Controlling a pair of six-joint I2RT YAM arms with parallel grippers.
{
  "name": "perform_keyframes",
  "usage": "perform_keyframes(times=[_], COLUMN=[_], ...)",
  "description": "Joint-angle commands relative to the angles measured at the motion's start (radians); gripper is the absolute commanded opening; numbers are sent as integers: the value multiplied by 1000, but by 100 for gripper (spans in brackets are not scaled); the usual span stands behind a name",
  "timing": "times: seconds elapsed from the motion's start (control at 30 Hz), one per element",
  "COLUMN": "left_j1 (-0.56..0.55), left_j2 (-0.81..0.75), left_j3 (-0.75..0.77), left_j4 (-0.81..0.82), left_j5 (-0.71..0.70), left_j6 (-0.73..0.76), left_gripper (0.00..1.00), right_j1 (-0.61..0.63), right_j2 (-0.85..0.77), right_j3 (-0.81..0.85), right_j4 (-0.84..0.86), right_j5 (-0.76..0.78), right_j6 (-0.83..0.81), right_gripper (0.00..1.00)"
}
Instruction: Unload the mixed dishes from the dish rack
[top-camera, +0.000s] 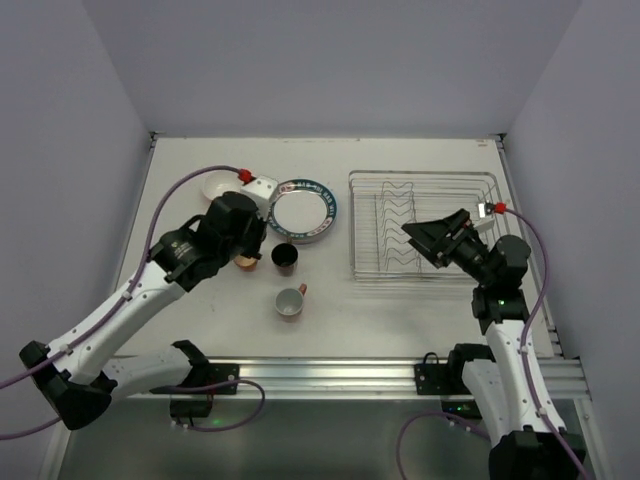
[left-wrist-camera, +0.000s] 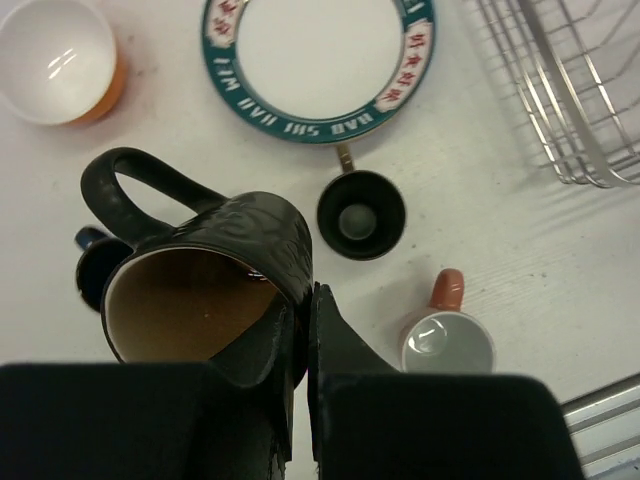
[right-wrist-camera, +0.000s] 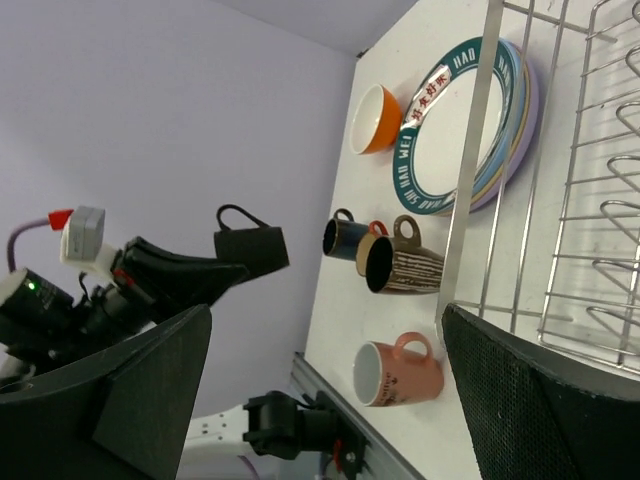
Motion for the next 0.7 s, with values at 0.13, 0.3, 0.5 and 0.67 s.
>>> perform_keyframes(times=[0.13, 0.3, 0.5, 0.67], left_j1=[101, 112, 112, 109], left_j2=[26, 78, 86, 101], left_j3=[0, -80, -179, -245], left_j4=[-254, -283, -277, -240], left_j5=[81, 132, 216, 264], left_j6=[-115, -204, -244, -236], left_gripper=[0, 0, 0, 0], right_j1=[-74, -90, -90, -90], right_j2=[48, 18, -56, -94], right_j3=[128, 153, 147, 145], right_j4=[-133, -249, -269, -279], right_j5=[-168, -148, -100, -96], right_j6=[-312, -441, -478, -493], right_gripper=[99, 99, 99, 99])
